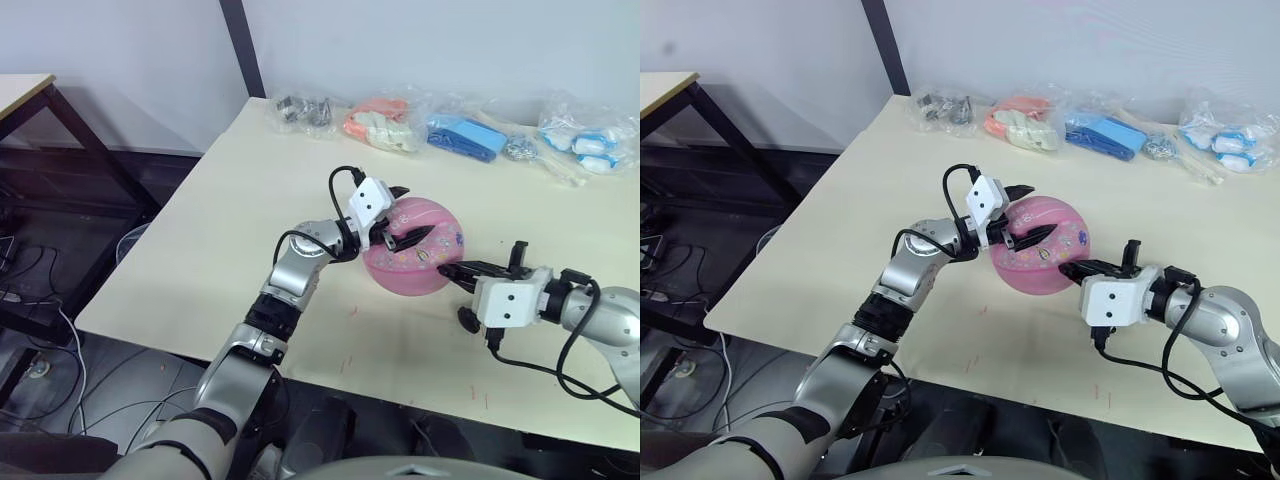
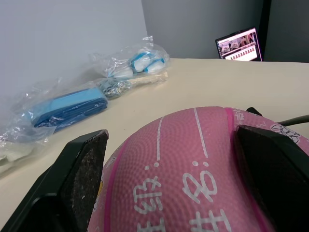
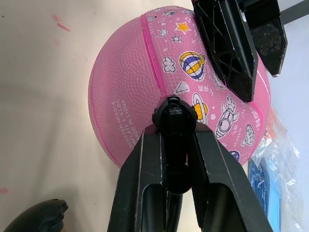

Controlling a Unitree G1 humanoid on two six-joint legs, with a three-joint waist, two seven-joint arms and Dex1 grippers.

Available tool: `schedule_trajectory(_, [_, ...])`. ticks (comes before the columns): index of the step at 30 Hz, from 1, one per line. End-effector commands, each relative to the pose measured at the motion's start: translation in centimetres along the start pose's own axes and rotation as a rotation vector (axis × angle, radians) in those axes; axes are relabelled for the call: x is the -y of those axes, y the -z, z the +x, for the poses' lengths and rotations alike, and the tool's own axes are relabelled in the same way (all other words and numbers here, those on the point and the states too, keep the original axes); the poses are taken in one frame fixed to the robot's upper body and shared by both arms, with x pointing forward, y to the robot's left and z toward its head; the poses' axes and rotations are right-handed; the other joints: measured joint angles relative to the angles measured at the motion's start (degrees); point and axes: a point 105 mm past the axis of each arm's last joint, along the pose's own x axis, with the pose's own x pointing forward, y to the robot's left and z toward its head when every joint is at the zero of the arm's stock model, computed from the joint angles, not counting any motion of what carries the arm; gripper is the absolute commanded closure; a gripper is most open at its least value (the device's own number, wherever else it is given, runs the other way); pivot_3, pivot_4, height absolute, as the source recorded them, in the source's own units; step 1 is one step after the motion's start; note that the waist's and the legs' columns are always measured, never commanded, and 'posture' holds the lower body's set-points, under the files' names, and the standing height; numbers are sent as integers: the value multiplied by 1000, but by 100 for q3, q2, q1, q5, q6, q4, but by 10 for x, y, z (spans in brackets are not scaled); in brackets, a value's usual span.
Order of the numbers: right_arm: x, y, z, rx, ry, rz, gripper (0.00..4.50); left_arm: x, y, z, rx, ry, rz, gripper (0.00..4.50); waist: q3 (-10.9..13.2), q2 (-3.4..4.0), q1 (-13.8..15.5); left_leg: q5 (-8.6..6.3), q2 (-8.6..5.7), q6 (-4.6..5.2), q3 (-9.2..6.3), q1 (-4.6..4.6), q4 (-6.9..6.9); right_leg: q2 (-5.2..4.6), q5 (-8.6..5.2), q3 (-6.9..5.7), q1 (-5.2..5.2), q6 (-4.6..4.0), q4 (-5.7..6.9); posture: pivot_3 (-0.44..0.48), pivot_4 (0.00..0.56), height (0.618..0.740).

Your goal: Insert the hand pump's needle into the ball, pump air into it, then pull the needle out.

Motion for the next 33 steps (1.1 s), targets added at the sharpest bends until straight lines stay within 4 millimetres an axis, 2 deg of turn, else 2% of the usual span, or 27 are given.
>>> schedule_trajectory(1, [28,-35,-23,108,100,-168,4414,21,153,-69,-592,-95,-249,0,0,-1,1,-1,-1,1,0,0,0,-1,0,0,0,0,-1,0,150,736])
schedule_trajectory(9, [28,-35,-26,107,90,-176,4414,20,156,-70,-610,-106,-243,0,0,-12,8,-1,-29,11,-1,-2,0,-29,-10,-2,2,16,-1,0,150,736])
schedule_trajectory(21, [18,-41,-25,109,49,-249,4414,21,159,-67,-630,-116,-227,0,-8,-21,12,-8,-66,38,-7,-2,-1,-68,-27,-3,11,45,-1,0,150,736])
schedule_trajectory(28, [18,-43,-27,107,53,-325,4414,22,161,-68,-642,-125,-223,0,-8,-22,18,-8,-69,38,-7,-3,-1,-71,-28,-3,11,47,-1,0,150,736])
schedule_trajectory(33, [23,-44,-30,114,84,-318,4414,21,162,-69,-646,-128,-217,0,-7,-22,26,-7,-71,37,-8,-4,-1,-74,-30,-3,11,50,-2,0,150,736])
